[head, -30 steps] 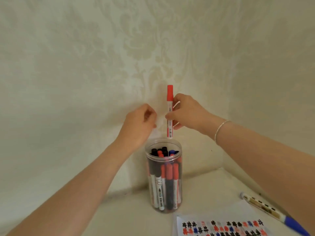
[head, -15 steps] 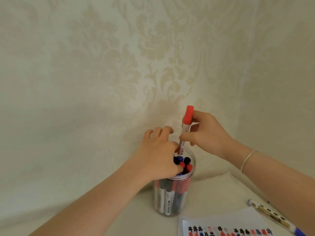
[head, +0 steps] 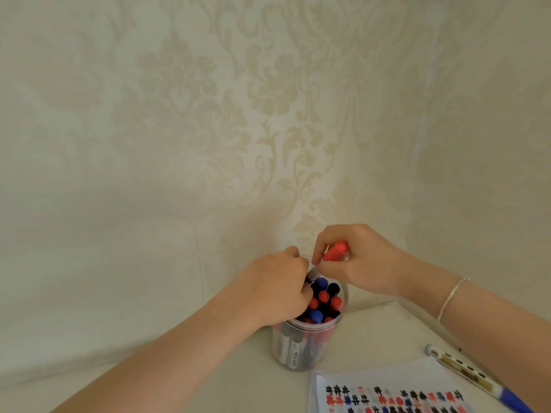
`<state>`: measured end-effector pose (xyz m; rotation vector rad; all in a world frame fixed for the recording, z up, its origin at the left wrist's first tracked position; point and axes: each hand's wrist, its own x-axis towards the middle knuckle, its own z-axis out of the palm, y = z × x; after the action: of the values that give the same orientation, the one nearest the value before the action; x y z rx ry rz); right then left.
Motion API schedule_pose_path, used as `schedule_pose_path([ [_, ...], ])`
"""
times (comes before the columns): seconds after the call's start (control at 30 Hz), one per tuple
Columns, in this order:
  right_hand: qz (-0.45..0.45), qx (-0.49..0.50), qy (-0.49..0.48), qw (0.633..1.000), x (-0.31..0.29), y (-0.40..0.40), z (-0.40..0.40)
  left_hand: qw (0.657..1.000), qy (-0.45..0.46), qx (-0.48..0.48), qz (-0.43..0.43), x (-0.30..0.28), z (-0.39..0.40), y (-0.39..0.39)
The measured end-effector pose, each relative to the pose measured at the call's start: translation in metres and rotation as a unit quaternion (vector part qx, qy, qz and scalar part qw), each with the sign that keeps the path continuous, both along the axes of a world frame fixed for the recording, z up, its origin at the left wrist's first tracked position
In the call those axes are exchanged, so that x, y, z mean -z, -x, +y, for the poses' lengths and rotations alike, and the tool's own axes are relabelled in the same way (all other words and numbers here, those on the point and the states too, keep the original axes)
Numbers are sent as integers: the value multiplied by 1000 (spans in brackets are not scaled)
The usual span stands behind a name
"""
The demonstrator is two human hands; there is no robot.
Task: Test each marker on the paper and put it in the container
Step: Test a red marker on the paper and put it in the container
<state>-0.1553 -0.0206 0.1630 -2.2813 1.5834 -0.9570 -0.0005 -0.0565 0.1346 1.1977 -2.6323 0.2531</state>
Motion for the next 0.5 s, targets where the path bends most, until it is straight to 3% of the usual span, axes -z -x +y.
schedule_pose_path([
  [0.13,79,28,-44,996,-8,-4,0,1000,7,-12,-7,1,2,1],
  [0.33,321,46,9,946,-13,-21,8,999,13,-11,-34,-1,-3,0],
  [0.5,299,38,-3,954,-13,-25,11,1000,2,10,10,-2,0,1],
])
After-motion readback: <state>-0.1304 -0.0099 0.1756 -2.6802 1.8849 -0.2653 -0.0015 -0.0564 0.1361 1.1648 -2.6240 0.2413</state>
